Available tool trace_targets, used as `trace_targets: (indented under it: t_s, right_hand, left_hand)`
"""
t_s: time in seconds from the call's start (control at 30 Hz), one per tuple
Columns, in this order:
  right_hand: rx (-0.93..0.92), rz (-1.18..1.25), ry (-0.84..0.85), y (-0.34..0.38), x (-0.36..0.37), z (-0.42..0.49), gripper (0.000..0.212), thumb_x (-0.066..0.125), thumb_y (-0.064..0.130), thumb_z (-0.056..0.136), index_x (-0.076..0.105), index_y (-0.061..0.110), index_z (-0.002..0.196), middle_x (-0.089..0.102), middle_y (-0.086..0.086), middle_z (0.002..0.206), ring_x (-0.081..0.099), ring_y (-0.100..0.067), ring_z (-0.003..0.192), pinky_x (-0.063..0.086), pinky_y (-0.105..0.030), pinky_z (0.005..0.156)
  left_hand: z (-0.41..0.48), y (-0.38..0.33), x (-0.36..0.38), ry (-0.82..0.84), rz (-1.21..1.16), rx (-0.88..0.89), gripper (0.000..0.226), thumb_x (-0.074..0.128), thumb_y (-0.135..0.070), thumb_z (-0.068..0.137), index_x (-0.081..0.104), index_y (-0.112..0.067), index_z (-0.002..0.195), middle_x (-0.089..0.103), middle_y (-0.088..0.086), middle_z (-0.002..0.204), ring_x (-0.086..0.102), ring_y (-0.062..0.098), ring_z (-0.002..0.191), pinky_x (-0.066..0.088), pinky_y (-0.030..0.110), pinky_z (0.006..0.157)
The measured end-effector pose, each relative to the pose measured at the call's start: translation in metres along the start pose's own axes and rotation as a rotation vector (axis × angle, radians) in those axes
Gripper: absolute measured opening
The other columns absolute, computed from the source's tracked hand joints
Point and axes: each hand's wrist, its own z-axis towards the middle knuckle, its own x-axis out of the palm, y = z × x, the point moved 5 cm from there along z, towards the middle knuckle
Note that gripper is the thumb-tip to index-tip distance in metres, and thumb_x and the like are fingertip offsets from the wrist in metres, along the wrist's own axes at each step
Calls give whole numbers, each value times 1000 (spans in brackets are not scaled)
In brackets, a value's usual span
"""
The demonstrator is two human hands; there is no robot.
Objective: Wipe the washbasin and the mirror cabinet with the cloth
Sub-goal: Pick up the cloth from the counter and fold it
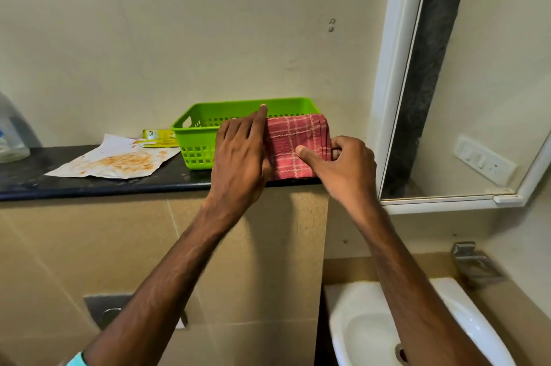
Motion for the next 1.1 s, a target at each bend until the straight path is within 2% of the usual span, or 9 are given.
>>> trace_targets:
  t_s: [0.2,0.3,0.43,0.53,0.63,0.7,0.8,1.0,1.1]
  right_hand:
    - [-117,80,-36,24,-19,-1,21,72,38,97,74,17,97,72,6,79,63,-2,61,42,-10,51]
    - [-130,349,27,44,-33,8,17,68,32,101,73,20,111,78,2,90,74,-4,79,58,-21,70]
    - [-77,696,145,65,-43,24,21,66,23,102,70,16,121,77,4,96,73,-9,89,61,-32,87]
    - [-85,863,118,78,-57,30,15,65,19,101,70,20,115,76,4,94,71,-11,90,62,-37,84]
    - [-121,975,43,84,-80,24,14,61,17,103,69,18,115,76,5,96,72,-10,93,62,-34,80]
    - [-136,977,-24,81,-98,14,15,61,18,103,68,16,117,76,5,98,72,-11,97,62,-34,83]
    - [-125,920,-106,69,-123,-8,13,64,21,102,72,15,111,77,5,94,73,-11,94,61,-31,78]
    - [35,754,-215,17,-151,-51,12,71,24,95,77,16,102,78,1,90,72,-12,85,61,-31,74]
    - [158,709,-241,-18,-160,-74,13,71,21,95,74,15,106,80,1,89,75,-12,83,60,-28,69]
  left_hand:
    - [0,3,-2,-35,-67,-83,86,46,15,78,14,7,158,64,17,122,56,27,104,36,43,113]
    - [-1,4,-4,-55,-89,-69,92,48,18,73,14,7,158,65,16,117,56,27,102,40,44,112]
    - [0,3,-3,-62,-110,-70,93,56,16,73,18,7,157,62,13,110,55,29,104,40,43,110]
    - [-1,3,-5,-41,-195,-93,93,61,8,78,16,3,158,59,16,127,51,29,120,32,42,118]
    - [-3,-3,-20,-73,-454,-128,87,63,-12,94,9,-5,161,35,11,161,30,12,148,24,43,127]
    - [1,-13,-37,-145,-614,-142,88,67,-20,95,10,-9,161,29,5,166,28,11,153,30,42,124]
    - [7,-42,-57,-190,-786,-86,96,78,-14,85,17,-8,159,38,1,160,41,9,146,38,35,120]
    - [-21,-110,-33,360,-1053,181,99,65,7,80,8,-11,158,39,-1,156,42,10,145,37,41,121]
    - [-48,-131,-5,546,-1309,81,98,56,12,72,14,-14,157,41,0,156,40,11,147,32,44,125]
